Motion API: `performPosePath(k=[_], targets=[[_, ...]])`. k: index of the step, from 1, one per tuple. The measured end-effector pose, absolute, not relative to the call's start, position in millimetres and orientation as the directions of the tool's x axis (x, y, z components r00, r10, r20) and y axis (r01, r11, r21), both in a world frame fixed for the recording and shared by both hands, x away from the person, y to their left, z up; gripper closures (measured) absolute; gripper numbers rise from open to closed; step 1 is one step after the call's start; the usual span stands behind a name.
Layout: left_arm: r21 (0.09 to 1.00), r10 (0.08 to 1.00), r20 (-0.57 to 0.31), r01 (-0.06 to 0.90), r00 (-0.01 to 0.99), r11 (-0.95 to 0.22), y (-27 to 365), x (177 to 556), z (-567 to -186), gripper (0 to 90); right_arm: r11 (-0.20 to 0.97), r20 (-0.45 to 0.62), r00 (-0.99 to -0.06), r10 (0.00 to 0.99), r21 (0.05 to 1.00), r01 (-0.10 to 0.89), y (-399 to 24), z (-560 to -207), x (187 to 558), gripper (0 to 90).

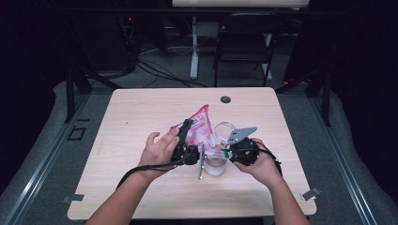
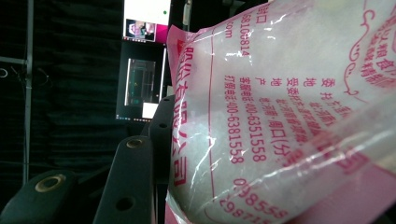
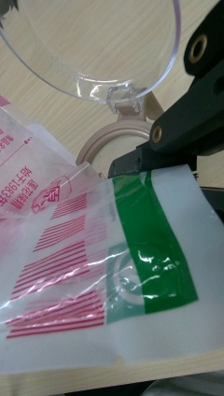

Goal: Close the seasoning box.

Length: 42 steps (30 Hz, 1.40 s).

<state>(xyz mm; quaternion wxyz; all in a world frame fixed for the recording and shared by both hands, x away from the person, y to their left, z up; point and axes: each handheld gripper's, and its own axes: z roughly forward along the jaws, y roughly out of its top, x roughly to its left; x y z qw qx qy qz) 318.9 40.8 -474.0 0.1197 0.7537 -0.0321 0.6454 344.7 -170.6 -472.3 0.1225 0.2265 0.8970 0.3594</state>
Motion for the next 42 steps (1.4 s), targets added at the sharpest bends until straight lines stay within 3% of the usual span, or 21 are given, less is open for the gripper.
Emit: performPosePath(k=[42], targets=[[0.101, 0.068, 0.986, -0.22, 0.153, -0.97, 38.9, 316.5, -476.8, 59.1, 0.653, -0.056, -0.868, 0.493, 0.683, 0.327, -169.4, -477.6, 347.5, 90.0]])
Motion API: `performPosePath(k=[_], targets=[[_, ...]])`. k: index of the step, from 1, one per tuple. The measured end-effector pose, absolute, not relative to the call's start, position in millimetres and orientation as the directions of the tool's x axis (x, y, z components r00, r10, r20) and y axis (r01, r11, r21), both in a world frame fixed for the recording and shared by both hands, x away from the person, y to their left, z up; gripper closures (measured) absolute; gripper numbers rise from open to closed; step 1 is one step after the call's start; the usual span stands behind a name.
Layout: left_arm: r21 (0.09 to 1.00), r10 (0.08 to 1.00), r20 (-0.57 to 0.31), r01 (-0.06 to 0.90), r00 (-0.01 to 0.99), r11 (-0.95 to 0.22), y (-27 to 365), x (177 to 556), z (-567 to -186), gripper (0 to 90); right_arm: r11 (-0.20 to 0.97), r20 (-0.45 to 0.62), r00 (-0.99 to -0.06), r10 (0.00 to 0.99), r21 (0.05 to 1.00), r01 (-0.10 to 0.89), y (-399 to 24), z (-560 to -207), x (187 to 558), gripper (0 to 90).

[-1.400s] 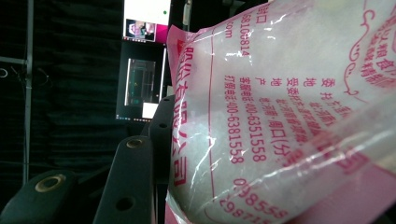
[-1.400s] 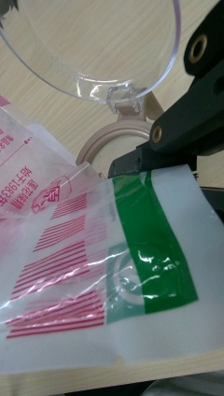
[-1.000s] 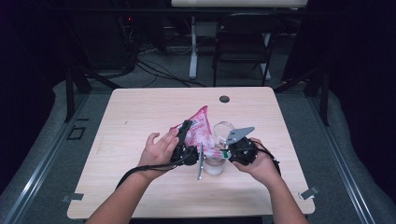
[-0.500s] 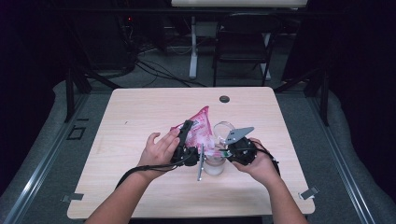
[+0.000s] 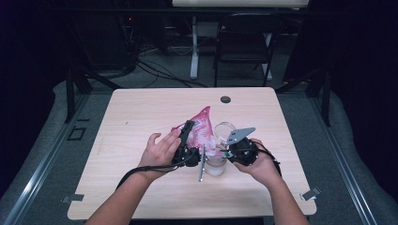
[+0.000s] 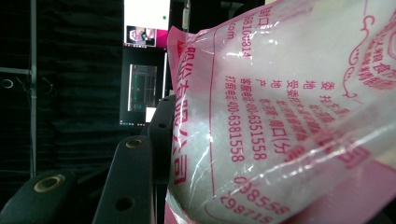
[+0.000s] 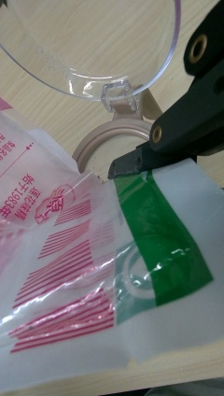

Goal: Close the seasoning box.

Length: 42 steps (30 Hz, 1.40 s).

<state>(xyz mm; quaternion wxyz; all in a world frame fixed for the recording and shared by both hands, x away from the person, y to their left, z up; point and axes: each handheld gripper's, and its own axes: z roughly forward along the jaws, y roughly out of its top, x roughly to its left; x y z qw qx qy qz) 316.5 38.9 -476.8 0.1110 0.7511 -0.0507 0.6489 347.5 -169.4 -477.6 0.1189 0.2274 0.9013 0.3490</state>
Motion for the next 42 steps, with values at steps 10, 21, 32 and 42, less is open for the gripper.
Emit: performPosePath(k=[10, 21, 32, 42], targets=[[0.092, 0.061, 0.988, -0.223, 0.142, -0.97, 37.6, 315.4, -475.0, 59.1, 0.648, -0.056, -0.866, 0.497, 0.688, 0.327, -169.8, -477.6, 347.6, 90.0], [0.091, 0.06, 0.989, -0.227, 0.138, -0.97, 36.8, 314.8, -474.2, 59.0, 0.648, -0.058, -0.865, 0.498, 0.688, 0.327, -170.0, -477.5, 347.7, 90.0], [0.09, 0.062, 0.99, -0.234, 0.128, -0.968, 36.4, 313.2, -473.3, 59.0, 0.65, -0.058, -0.867, 0.495, 0.687, 0.325, -170.5, -476.8, 347.8, 90.0], [0.093, 0.063, 0.989, -0.23, 0.134, -0.969, 36.7, 312.6, -473.5, 59.0, 0.65, -0.058, -0.866, 0.496, 0.687, 0.326, -169.7, -477.4, 347.5, 90.0]])
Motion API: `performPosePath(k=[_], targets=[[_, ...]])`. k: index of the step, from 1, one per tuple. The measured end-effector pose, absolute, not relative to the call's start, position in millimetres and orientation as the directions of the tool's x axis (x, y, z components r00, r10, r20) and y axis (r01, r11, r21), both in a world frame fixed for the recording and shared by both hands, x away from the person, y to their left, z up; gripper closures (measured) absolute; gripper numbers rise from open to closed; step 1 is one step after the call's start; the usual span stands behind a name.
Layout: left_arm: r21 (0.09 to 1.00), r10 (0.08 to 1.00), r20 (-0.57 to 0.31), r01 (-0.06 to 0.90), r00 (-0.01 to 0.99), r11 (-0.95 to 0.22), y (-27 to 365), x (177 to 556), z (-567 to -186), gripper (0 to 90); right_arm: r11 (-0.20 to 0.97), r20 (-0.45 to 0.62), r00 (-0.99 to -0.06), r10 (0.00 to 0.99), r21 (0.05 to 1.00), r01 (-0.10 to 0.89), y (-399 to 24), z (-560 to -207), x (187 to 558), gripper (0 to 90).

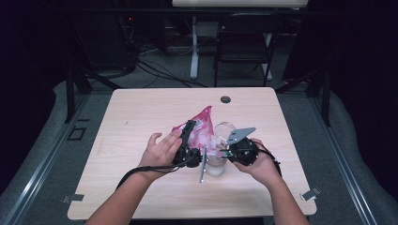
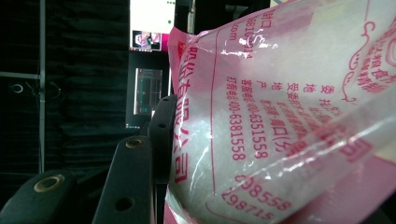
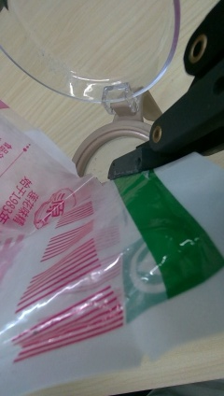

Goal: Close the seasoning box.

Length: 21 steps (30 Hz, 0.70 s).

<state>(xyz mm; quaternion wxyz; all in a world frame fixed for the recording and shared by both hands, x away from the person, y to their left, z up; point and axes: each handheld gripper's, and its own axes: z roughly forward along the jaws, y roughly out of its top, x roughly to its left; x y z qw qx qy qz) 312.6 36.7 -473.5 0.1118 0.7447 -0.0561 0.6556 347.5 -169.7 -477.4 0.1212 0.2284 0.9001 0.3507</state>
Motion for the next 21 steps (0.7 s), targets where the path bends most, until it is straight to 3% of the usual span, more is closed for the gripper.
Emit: performPosePath(k=[21], targets=[[0.074, 0.045, 0.991, -0.236, 0.123, -0.969, 35.3, 312.1, -470.3, 59.0, 0.646, -0.057, -0.866, 0.497, 0.691, 0.325, -170.0, -477.5, 347.9, 90.0]])
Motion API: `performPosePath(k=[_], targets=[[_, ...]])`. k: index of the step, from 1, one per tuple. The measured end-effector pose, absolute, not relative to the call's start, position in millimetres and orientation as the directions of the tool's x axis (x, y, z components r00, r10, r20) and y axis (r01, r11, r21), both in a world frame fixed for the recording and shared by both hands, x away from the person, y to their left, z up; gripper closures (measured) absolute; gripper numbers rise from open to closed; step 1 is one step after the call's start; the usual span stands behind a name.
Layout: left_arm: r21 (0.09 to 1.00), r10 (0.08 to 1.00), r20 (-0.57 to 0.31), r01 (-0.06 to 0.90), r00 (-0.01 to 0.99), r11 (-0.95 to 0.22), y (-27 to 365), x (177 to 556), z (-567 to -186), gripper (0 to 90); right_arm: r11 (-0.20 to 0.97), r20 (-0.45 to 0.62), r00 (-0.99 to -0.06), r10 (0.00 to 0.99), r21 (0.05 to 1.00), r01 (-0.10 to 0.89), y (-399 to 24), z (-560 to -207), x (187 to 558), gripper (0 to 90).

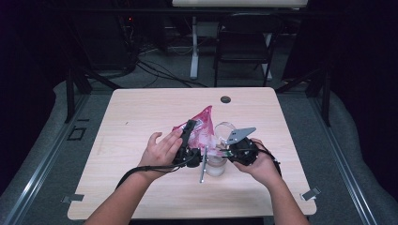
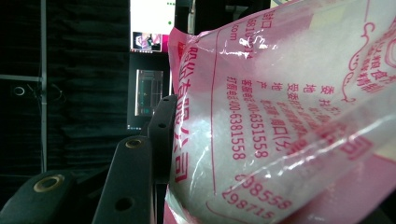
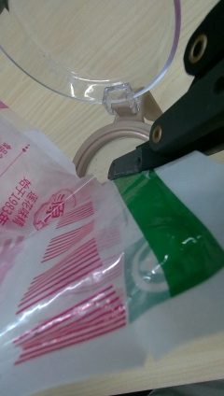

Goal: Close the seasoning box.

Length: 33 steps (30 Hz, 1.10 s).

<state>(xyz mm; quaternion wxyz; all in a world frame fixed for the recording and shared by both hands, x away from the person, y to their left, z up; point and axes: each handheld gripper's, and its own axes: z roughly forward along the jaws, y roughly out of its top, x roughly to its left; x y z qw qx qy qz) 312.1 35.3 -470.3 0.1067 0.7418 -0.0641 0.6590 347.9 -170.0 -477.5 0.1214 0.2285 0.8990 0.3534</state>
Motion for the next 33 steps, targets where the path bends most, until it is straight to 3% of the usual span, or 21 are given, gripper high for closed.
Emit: performPosePath(k=[33], targets=[[0.075, 0.046, 0.992, -0.265, 0.116, -0.961, 28.3, 308.7, -469.2, 58.9, 0.648, -0.055, -0.863, 0.503, 0.684, 0.334, -173.7, -478.0, 349.0, 90.0]])
